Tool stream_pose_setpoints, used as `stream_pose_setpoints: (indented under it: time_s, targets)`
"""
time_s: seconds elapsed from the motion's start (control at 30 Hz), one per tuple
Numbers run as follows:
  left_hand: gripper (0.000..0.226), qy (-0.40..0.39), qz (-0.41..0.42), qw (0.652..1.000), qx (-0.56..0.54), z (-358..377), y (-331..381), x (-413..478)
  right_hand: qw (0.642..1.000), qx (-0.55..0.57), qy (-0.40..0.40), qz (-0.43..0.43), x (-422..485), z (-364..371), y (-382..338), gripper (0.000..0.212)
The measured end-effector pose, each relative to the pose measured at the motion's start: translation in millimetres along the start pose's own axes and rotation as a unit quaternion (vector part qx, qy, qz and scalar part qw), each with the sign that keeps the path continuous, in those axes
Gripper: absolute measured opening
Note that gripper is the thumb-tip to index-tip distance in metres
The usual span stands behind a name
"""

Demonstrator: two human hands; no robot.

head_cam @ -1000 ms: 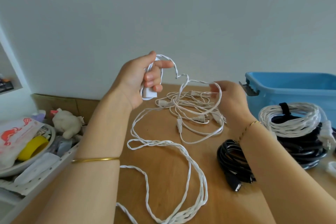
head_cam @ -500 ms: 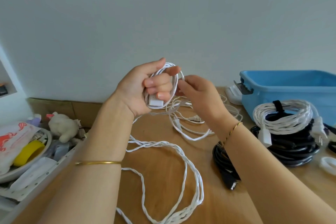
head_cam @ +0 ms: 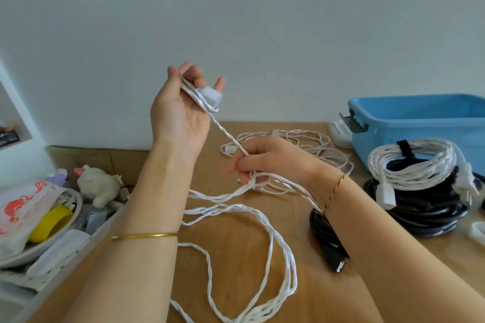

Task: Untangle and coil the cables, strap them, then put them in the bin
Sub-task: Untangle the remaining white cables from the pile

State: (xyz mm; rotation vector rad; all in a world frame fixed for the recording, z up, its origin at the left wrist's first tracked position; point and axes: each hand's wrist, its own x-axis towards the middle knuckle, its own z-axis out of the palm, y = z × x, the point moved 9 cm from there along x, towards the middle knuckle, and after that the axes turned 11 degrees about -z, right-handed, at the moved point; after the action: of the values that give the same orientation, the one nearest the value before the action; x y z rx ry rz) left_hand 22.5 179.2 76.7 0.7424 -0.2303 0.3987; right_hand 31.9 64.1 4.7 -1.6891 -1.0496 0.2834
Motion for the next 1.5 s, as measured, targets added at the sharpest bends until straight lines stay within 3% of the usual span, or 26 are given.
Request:
stream_pose_setpoints:
  time_s: [0.1,0.17,0.27,0.33,0.4,0.47,0.57,0.63,0.7,0.77,0.9,1.07,1.2,1.27,1.5]
  targets:
    - [0.023,0.076,0.085,0.984,0.135,-13,12,-2,0.999,-0.039,-0.033,-0.007,-2,4,-8,0.015]
    - [0.028,0.111,0.149,0.94,0.287,-13,16,-7,0.995,-0.084,-0.053,-0.015,-3,7,-15,0.012]
    - [0.022,0.07,0.218,0.805,0.548,14,6,-16,0.994,-0.105,-0.009,-0.036,-4,-9,-26,0.007]
    - [0.017,0.036,0.194,0.711,0.674,24,-10,-15,0.987,-0.144,0.053,-0.049,-4,-28,-28,0.012]
    - [0.018,0.005,0.143,0.642,0.753,27,-27,-13,0.967,-0.22,0.111,-0.064,-3,-44,-29,0.016]
    - [0.024,-0.018,0.097,0.617,0.781,28,-37,-14,0.934,-0.31,0.163,-0.072,-4,-54,-31,0.008]
    - [0.028,-0.039,0.009,0.625,0.779,26,-47,-18,0.878,-0.42,0.213,-0.086,-7,-61,-37,0.011]
    - [0.024,-0.06,-0.038,0.589,0.805,23,-55,-19,0.85,-0.454,0.245,-0.106,-11,-66,-42,0.016]
    - [0.02,-0.072,-0.038,0.551,0.831,21,-58,-18,0.844,-0.453,0.26,-0.12,-13,-69,-42,0.014]
    - [0.025,-0.056,-0.006,0.547,0.835,19,-53,-13,0.855,-0.436,0.253,-0.124,-12,-70,-38,0.011]
    - [0.038,-0.014,0.021,0.577,0.816,11,-41,-4,0.894,-0.351,0.248,-0.127,-9,-70,-32,0.01]
    - [0.037,0.104,0.052,0.591,0.798,-3,-19,0,0.922,-0.24,0.287,-0.094,-12,-78,-23,0.014]
    - [0.028,0.181,0.07,0.636,0.747,-16,2,0,0.948,-0.119,0.293,-0.036,-15,-83,-8,0.018]
    - [0.028,0.204,0.084,0.649,0.728,-18,10,-1,0.949,-0.054,0.312,-0.01,-18,-86,3,0.02]
    - [0.036,0.231,0.088,0.666,0.704,-26,18,0,0.937,-0.046,0.33,0.109,-25,-89,29,0.021]
